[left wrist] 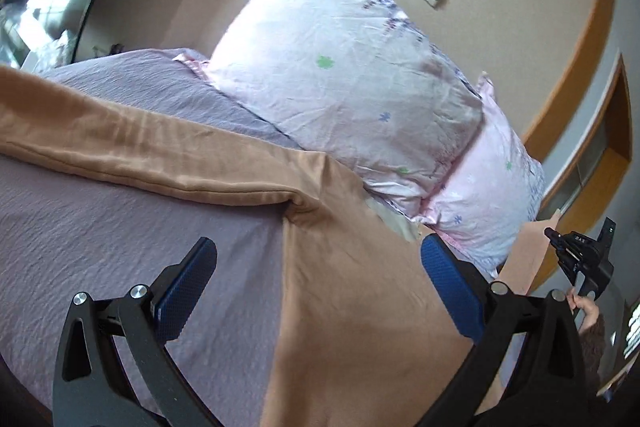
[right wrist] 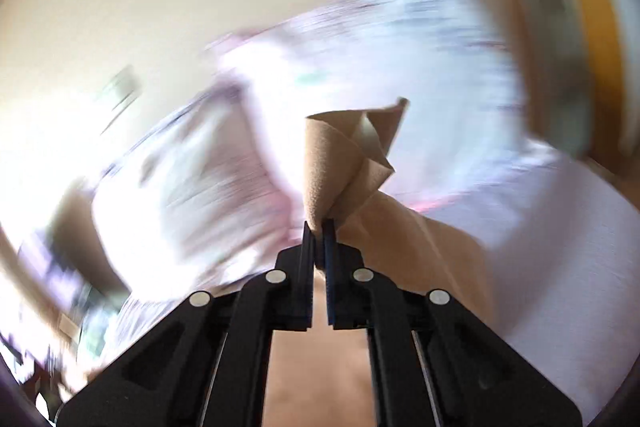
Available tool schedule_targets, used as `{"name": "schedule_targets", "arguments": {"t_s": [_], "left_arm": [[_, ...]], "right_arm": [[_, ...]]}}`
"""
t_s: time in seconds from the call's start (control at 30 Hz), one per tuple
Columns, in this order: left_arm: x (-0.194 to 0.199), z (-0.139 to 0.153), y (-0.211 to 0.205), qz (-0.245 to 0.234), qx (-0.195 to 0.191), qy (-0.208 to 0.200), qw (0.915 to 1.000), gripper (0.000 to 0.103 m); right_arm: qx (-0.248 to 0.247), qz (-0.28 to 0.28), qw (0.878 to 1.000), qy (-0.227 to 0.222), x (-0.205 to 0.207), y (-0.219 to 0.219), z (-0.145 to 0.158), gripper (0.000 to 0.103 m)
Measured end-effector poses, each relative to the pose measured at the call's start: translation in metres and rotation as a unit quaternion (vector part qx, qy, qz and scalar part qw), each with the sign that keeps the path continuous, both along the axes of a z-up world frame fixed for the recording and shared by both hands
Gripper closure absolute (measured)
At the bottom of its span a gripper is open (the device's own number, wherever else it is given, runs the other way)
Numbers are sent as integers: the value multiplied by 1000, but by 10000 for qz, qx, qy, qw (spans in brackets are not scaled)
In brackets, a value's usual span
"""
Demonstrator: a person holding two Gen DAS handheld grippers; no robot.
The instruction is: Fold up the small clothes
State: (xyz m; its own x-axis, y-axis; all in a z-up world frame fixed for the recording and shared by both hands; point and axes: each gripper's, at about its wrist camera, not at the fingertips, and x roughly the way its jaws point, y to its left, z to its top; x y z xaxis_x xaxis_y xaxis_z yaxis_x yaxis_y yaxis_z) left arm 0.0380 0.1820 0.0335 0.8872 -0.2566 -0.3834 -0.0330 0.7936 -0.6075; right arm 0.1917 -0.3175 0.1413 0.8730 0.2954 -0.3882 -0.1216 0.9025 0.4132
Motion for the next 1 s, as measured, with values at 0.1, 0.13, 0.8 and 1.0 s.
{"name": "schedule_targets", "arguments": {"t_s": [0.1,0.13,0.8,1.0], "left_arm": [[-6,-5,35,501,-519,248,9971,1],[-10,-6,45,629,-646,294,9955,1],[-20,-42,187,2330,-2159,1527,9358,37],[-11,-45,203,2503,-2454,1919,9167,62]], "right_arm": [[-270,1367,9898,284,32,112,-21,99],[-383,1662,9844,437,38,141,-34,98],[71,2188,9714,924,29,141,-67,17],[335,2429,9654,884,18,136,-72,15]]}}
